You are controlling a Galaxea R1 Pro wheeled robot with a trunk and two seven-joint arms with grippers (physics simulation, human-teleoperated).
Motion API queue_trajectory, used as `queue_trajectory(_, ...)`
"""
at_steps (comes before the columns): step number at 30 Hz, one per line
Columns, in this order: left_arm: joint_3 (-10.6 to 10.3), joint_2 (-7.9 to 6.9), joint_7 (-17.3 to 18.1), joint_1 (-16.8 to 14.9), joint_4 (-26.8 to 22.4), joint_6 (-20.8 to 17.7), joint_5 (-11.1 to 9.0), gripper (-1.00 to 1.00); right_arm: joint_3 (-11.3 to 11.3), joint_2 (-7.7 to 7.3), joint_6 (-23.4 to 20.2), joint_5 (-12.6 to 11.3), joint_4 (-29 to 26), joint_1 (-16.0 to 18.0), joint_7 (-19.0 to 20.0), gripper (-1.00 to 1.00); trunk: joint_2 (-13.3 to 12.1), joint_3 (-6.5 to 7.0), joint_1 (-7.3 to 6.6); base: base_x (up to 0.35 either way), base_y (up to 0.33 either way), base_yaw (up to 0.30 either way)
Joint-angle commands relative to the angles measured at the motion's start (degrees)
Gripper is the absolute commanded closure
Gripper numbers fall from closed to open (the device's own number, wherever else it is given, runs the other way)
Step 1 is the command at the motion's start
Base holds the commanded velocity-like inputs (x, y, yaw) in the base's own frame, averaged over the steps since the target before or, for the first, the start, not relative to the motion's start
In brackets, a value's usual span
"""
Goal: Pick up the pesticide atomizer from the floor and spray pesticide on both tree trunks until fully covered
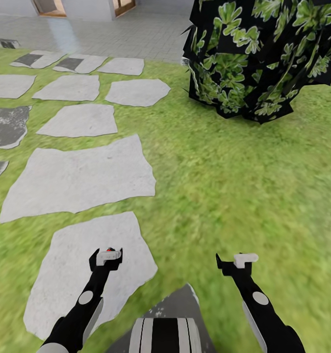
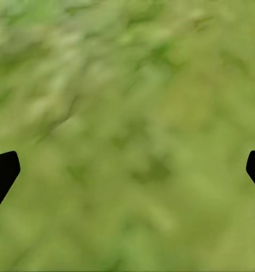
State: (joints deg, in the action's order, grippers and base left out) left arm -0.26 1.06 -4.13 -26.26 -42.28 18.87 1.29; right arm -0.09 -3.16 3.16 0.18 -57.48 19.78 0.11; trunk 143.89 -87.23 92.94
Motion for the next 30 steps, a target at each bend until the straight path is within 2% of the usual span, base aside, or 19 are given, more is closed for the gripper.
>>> queue_trajectory(1,0.0,0.0,0.03,0.01,0.0,0.04,-0.01,-1.0,0.0,0.0,0.0,0.0,0.0,0.0,0.01,-1.0,0.0,0.0,0.0,0.091,0.0,0.0)
queue_trajectory(9,0.0,0.0,0.1,0.07,0.0,0.05,-0.06,-1.0,0.0,0.01,0.0,0.0,-0.07,0.0,-0.02,-1.0,0.0,0.0,0.0,0.017,0.0,0.0)
queue_trajectory(21,0.0,0.07,0.01,0.07,0.0,0.28,-0.15,-1.0,0.0,0.02,0.02,0.0,-0.01,0.02,-0.02,-1.0,0.16,-3.2,0.31,0.0,0.0,0.0)
queue_trajectory(30,0.0,0.07,0.0,0.07,0.0,0.29,-0.15,-1.0,0.0,0.01,0.08,0.0,0.0,0.0,-0.02,-1.0,0.16,-3.82,0.31,0.0,0.0,0.0)
